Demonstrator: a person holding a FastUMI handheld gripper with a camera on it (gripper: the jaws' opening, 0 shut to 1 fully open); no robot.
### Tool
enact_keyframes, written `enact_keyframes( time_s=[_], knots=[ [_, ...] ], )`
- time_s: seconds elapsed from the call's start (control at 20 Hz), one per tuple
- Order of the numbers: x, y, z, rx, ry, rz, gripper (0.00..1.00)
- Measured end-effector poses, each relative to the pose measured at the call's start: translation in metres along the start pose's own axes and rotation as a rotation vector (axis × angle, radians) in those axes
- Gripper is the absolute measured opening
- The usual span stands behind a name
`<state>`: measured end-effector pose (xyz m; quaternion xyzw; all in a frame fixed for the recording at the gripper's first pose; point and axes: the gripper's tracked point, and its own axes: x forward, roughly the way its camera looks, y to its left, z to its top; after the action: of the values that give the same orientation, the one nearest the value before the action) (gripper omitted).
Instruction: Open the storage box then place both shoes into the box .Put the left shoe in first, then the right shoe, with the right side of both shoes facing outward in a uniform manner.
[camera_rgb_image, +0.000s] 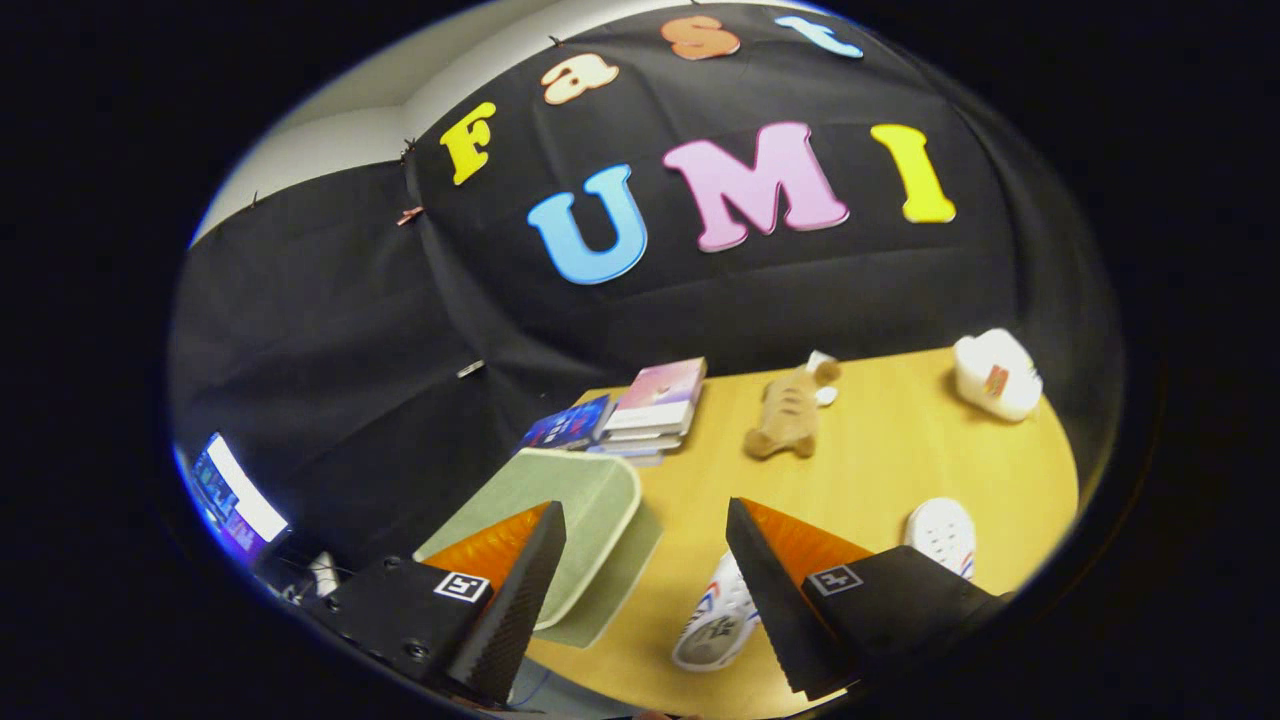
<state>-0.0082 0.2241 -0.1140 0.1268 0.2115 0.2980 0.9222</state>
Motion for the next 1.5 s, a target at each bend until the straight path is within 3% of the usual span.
enact_keyframes(
  time_s=[0.25, 0.5, 0.75, 0.95, 1.2, 1.5],
  knots=[
    [0.024, 0.032, -0.062, 0.159, 0.193, 0.17, 0.99],
    [0.055, 0.046, -0.101, 0.334, 0.323, 0.287, 0.98],
    [0.068, 0.057, -0.126, 0.415, 0.425, 0.376, 0.98],
    [0.073, 0.069, -0.134, 0.487, 0.482, 0.446, 0.98],
    [0.084, 0.078, -0.124, 0.717, 0.499, 0.498, 0.97],
    [0.066, 0.081, -0.105, 0.798, 0.514, 0.552, 0.96]
  ],
)
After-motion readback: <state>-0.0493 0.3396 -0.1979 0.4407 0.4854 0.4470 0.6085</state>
